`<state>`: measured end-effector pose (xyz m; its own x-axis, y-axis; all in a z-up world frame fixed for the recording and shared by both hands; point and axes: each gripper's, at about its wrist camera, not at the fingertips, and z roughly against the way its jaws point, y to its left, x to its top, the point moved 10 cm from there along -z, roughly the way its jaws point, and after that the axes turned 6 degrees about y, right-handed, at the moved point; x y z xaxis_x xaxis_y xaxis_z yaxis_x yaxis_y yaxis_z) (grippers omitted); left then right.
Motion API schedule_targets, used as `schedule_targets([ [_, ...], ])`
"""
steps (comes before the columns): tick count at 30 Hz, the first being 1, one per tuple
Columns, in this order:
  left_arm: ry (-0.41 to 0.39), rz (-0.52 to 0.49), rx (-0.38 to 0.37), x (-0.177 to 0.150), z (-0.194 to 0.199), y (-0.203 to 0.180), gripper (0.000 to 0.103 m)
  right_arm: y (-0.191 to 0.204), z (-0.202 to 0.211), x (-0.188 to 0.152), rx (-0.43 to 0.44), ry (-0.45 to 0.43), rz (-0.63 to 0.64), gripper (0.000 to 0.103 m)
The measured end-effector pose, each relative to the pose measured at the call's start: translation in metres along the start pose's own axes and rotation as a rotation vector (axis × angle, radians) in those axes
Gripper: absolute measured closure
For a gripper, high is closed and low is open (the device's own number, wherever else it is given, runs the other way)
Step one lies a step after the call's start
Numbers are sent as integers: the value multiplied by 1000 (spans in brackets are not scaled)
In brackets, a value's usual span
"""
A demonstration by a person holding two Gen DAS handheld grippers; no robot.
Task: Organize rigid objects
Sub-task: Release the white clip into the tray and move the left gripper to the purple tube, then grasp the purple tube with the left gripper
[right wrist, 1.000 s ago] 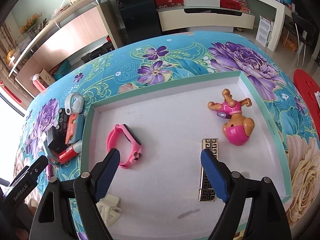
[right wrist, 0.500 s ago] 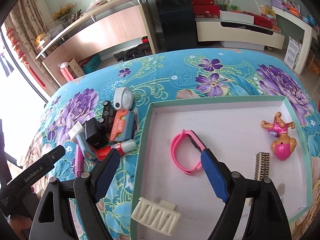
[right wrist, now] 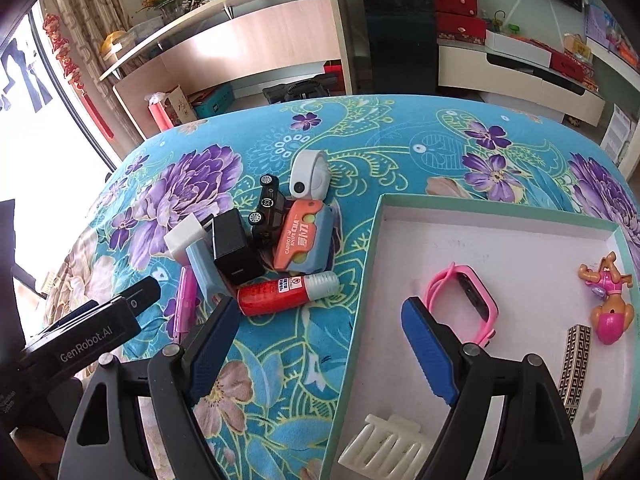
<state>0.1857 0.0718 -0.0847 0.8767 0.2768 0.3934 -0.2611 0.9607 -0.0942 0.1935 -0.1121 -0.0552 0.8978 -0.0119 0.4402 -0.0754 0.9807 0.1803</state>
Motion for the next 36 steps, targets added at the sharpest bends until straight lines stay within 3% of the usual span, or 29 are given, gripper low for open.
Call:
schedule_targets([
  [10,55,-76,93,-10,-34,-10,0,1,-5,0,0,8,1,19],
  [13,32,-89,101,-6,-37,-12,1,0,-5,0,-2,9,-1,19],
  [16,16,-92,82,-3,-34,-15,13,0,-6,0,-1,8,-1,19],
  [20,1,-103,39,-1,-27,-20,50,3,-6,0,1,5,8,19],
  [26,2,-130,-7,-2,-24,-30,78,5,-9,1,-1,8,18,20],
  [36,-4,-78,-30,0,-16,-16,82,21,-12,6,9,-15,57,20],
])
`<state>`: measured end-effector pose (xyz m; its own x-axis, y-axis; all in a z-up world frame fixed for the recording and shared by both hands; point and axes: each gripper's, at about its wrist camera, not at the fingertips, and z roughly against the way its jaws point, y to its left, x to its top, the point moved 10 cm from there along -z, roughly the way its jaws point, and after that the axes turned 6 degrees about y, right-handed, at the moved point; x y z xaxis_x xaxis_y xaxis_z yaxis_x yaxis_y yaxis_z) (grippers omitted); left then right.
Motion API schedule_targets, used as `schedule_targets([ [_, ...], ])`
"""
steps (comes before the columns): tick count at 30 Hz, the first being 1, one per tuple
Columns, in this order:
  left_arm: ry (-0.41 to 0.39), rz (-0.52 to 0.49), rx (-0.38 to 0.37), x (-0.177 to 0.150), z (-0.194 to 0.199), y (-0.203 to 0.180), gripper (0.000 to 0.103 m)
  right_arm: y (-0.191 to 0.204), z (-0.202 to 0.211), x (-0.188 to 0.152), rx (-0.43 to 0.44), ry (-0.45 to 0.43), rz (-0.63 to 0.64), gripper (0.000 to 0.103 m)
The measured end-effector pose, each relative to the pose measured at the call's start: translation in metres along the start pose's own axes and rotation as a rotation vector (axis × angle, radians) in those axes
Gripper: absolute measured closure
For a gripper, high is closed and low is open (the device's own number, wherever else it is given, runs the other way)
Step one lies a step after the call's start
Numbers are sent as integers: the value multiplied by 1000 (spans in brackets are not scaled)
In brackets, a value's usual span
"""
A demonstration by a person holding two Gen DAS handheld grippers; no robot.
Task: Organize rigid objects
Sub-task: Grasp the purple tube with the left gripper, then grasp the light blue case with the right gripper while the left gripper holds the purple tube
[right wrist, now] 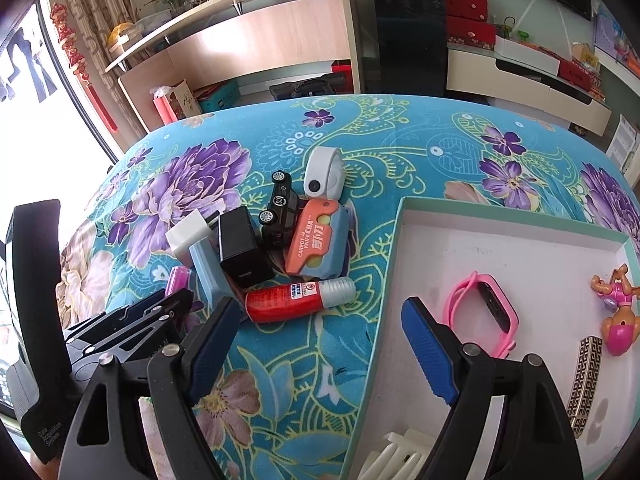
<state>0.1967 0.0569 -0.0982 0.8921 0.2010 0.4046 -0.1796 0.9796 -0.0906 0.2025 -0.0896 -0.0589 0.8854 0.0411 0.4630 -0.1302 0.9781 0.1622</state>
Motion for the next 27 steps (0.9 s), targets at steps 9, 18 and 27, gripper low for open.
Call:
schedule_targets([
  [9,-27,84,24,5,13,35,82,39,-6,8,31,-35,103,24],
  [18,-32,155,26,5,17,64,82,72,-34,2,33,14,200,55],
  [27,-2,173,5,2,7,68,82,89,-54,0,44,56,214,61],
])
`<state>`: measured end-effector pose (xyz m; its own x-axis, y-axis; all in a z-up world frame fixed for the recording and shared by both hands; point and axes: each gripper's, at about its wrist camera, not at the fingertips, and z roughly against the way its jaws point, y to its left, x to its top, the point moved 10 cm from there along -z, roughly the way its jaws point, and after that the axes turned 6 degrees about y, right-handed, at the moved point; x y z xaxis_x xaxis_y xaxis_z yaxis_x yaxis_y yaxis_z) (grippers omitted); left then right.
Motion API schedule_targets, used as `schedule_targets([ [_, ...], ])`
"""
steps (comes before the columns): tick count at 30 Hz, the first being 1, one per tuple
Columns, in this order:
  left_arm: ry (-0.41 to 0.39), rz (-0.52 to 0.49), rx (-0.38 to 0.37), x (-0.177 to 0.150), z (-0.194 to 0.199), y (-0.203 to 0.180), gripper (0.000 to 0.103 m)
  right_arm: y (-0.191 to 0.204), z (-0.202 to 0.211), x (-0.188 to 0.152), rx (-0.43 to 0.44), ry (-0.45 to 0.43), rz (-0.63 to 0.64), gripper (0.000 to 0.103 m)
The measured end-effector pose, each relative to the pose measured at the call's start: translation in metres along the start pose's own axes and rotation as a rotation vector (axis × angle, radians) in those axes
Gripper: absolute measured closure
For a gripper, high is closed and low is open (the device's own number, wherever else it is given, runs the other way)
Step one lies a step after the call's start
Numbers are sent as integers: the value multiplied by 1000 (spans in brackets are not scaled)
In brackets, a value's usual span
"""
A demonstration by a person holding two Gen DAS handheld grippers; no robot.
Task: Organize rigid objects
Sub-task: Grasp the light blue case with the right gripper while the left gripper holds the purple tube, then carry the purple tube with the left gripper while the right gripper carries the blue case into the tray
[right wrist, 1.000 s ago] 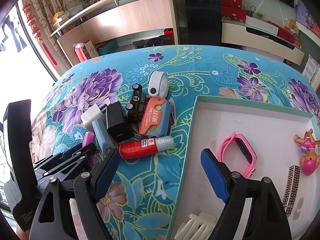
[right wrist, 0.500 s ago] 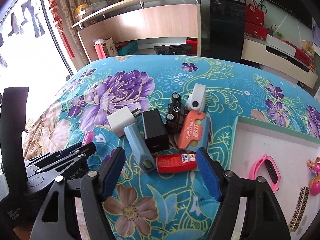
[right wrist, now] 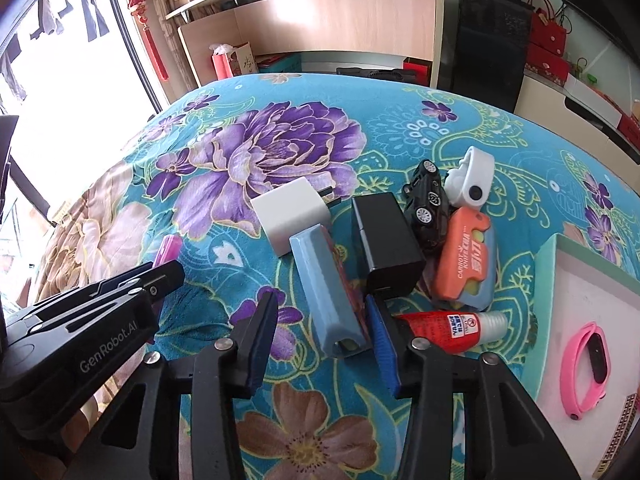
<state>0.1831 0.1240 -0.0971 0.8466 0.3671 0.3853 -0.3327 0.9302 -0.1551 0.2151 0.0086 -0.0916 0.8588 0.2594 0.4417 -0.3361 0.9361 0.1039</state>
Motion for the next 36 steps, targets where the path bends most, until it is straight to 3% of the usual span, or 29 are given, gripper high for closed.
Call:
schedule_targets([
  [4,9,5,-7,0,-4,2,82,0,-12,0,-2,27,-16,68],
  [13,19,-3,6,-1,-10,2,82,0,-15,5,-8,8,-37,68],
  [17,14,-2,5,0,-9,1,82,-2,-10,6,-14,-5,-45,80],
  [19,12,-6,8,0,-8,1,82,-3,-8,6,-7,-13,-57,82],
  [29,9,-19,14,0,-8,-2,82,-6,-9,4,8,-10,-79,82],
  [36,-50,-24,-42,8,14,-11,82,-1,13,10,87,-63,-102,82],
])
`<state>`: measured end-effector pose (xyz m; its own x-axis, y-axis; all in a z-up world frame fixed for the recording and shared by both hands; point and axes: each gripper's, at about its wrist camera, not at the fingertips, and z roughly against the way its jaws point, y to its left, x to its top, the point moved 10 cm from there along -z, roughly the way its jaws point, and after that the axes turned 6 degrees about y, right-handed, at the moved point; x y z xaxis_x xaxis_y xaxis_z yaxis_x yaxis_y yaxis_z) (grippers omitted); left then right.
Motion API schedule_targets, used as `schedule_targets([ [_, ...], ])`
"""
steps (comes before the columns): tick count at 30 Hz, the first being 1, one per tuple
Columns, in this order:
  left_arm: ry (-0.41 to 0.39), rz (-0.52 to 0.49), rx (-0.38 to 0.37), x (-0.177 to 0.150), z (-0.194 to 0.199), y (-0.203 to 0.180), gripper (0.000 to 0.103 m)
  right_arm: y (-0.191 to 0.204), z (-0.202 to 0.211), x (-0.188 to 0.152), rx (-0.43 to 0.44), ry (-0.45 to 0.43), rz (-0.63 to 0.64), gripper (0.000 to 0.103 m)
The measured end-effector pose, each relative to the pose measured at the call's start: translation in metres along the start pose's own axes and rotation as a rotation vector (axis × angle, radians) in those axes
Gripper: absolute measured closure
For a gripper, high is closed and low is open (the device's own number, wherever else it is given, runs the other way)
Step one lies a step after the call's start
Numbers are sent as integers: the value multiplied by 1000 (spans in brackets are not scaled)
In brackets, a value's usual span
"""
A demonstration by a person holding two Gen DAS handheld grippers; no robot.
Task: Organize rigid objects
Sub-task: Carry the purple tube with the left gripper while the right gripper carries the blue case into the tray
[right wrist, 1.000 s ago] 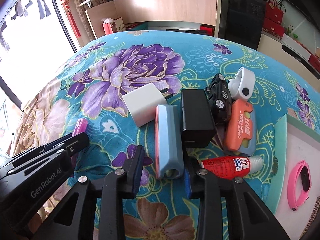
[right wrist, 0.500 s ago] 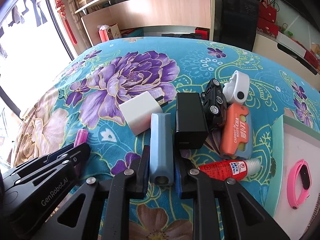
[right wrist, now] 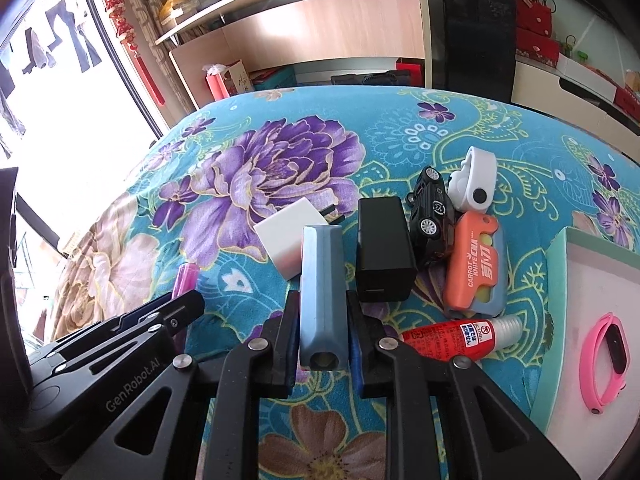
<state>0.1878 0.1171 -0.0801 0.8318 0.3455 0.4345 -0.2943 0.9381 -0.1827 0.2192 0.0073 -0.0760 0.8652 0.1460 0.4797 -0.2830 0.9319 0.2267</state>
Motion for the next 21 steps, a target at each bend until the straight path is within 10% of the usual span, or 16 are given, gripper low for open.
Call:
schedule_targets([
  [8,-82,-56,-68,11,36,-32,82,-28,46,8,-13,-87,-91,82],
  [21,-97,-358,-215,-23,56,-169,82,-180,117,-25,-306,-115,-391,82],
])
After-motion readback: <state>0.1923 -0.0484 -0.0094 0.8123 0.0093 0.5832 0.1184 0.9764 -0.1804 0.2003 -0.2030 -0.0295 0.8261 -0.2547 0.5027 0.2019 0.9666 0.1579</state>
